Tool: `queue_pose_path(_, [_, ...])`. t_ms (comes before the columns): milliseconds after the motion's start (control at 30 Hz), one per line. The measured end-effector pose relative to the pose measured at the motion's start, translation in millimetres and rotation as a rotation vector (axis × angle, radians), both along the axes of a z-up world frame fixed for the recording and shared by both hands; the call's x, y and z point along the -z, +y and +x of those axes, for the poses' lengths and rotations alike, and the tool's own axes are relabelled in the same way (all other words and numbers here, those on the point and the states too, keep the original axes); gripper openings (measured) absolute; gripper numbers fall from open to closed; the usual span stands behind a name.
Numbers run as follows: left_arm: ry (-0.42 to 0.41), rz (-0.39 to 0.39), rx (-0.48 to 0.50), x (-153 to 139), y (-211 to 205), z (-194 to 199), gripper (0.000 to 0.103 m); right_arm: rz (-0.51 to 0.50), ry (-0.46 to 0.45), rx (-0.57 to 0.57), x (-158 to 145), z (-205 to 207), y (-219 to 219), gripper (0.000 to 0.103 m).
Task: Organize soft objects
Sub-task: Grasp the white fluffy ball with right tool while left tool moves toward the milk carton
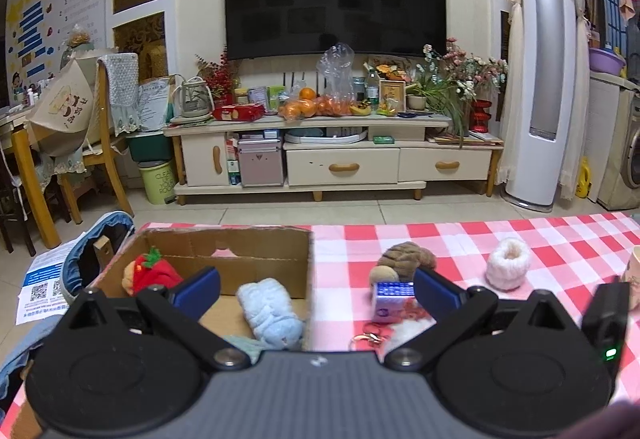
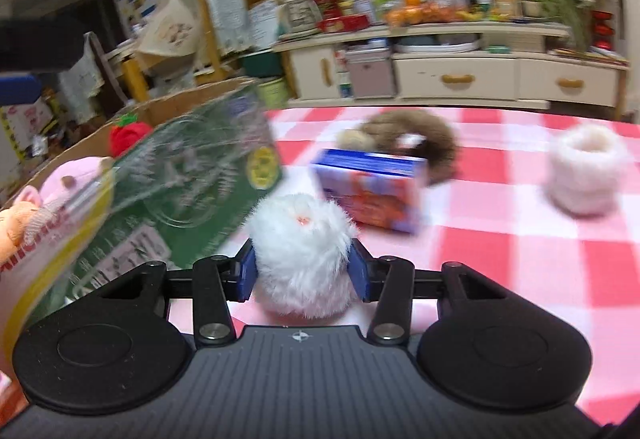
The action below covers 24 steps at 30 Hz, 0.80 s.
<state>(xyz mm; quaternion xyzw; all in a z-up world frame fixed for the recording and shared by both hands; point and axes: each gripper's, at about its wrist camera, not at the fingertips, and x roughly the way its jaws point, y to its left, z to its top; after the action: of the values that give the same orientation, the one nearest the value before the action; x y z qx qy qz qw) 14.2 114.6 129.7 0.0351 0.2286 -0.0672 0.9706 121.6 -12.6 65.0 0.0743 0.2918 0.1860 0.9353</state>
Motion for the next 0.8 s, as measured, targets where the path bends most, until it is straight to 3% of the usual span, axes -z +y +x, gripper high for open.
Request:
queue_pose_path(533, [0.038,0.063,0.111,29,-70,-9,0.102,-0.044,0.017,0.510,11,-67,-164,0.056])
queue_pose_path(667, [0.072,0.075,0.108,40,-90,-5,0.102,-0.024,0.011,0.576,18,-65,-194,0.057])
queue_pose_path(800, [0.095,0.057,0.116,48,-117,-1,0.102,-0.028,0.002,0.583,21,-59,-208,0.065])
